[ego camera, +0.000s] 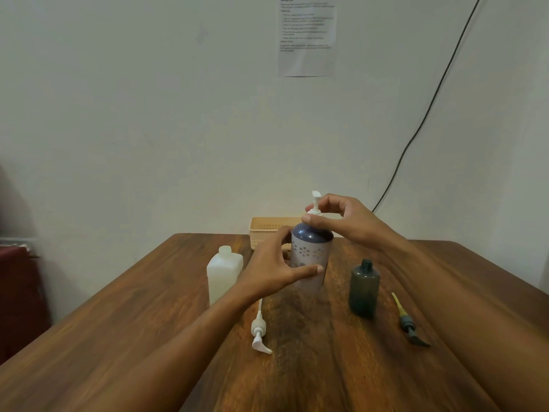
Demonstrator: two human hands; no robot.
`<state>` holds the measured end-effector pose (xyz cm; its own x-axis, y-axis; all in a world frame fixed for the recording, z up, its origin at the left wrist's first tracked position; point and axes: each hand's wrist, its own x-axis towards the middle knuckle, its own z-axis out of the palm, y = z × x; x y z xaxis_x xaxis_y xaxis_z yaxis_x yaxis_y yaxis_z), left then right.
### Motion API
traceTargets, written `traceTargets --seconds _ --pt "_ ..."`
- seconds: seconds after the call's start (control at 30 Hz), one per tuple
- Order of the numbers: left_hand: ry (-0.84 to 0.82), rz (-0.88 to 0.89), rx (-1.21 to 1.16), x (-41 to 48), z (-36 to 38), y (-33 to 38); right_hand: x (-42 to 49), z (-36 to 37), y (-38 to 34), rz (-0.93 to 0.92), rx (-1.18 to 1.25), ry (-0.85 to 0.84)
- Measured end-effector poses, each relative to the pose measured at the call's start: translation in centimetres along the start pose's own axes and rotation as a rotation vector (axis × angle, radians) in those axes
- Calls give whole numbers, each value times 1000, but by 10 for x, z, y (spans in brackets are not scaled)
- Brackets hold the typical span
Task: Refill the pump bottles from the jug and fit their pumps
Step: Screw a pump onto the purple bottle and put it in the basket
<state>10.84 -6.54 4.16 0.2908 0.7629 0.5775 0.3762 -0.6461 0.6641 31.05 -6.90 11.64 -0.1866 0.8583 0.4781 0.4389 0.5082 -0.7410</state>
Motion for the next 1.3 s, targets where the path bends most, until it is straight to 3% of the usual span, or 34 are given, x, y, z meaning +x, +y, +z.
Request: traceTargets --seconds 0.2,0.43,0.73,1.3 --pt "6 -8 -7 0 -2 -1 -1 -4 -4 33 26 -100" --pt "5 1 -13 0 -1 0 0 -2 -1 19 37 63" --pt "20 0 -56 0 -4 4 -1 10 -6 3 44 142" --pt "-5 -10 -26 74 -38 -1 47 6 -11 119 146 9"
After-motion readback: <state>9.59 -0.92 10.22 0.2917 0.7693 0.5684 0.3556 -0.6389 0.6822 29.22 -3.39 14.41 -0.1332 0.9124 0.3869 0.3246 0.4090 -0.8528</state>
